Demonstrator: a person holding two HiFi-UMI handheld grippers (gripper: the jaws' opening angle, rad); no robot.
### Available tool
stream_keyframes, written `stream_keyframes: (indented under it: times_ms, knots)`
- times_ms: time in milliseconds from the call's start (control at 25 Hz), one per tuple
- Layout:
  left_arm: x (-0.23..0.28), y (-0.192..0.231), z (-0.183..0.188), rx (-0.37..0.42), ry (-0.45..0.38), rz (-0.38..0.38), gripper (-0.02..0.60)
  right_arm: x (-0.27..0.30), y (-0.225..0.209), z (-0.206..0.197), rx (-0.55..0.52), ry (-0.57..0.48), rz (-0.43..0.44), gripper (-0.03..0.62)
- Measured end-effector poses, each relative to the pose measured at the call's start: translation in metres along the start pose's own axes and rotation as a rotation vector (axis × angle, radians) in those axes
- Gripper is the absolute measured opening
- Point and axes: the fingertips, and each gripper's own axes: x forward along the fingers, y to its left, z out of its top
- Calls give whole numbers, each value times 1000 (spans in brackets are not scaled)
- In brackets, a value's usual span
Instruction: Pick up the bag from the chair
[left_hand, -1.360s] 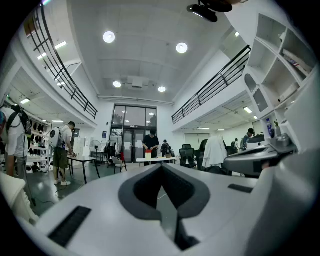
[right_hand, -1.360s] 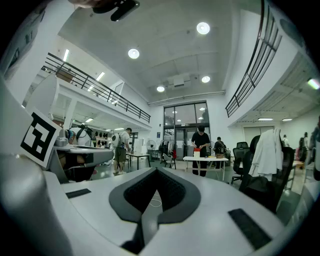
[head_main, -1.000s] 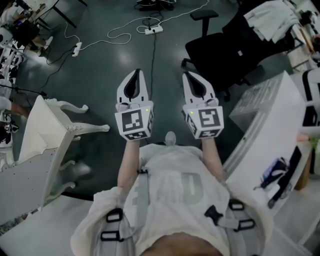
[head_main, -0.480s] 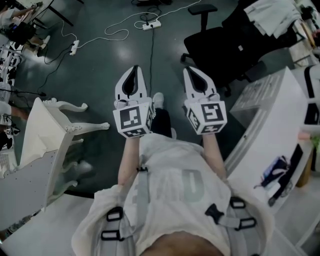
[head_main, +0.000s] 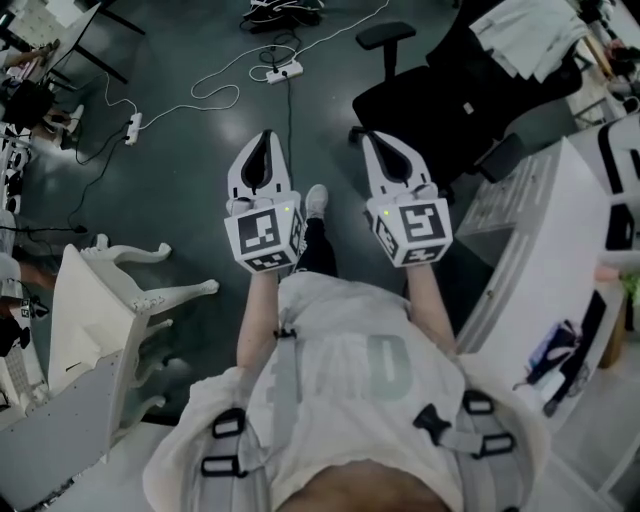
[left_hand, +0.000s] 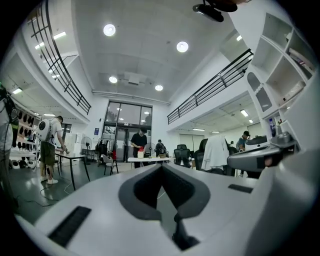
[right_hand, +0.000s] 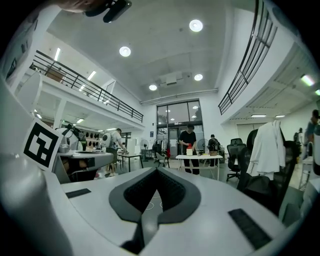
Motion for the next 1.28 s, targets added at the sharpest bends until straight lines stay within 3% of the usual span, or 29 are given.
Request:
stream_keyframes:
  times_ms: [520, 840, 1280]
  knots:
    - [176, 60, -5, -25, 58, -47, 5, 177, -48, 11, 8, 52, 14, 5]
    - [281, 106, 1, 4, 49, -78, 5, 280, -77, 19, 13, 75, -13, 5]
    - [366, 114, -13, -18, 79, -132, 5, 350, -122, 13, 26, 105, -84, 5]
